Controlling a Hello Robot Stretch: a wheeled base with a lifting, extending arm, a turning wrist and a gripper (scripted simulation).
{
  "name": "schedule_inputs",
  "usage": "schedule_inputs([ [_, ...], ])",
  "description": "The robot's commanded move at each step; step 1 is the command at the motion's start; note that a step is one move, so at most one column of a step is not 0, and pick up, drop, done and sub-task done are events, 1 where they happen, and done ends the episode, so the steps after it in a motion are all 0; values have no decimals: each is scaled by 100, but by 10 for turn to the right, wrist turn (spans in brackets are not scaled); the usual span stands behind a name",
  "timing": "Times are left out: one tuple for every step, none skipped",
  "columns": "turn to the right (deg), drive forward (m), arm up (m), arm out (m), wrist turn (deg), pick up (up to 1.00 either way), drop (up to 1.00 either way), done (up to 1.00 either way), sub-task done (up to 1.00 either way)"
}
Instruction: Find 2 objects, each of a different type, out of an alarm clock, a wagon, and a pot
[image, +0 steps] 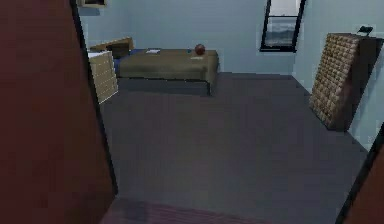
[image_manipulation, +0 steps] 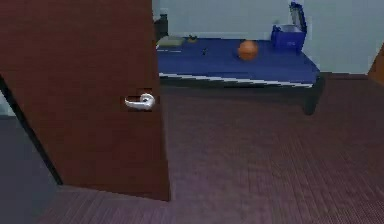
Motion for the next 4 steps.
schedule_inputs([
  [0,100,0,0,0,0,0,0,0],
  [-60,0,0,0,0,0,0,0,0],
  [0,55,0,0,0,0,0,0,0],
  [-300,0,0,0,0,0,0,0,0],
])
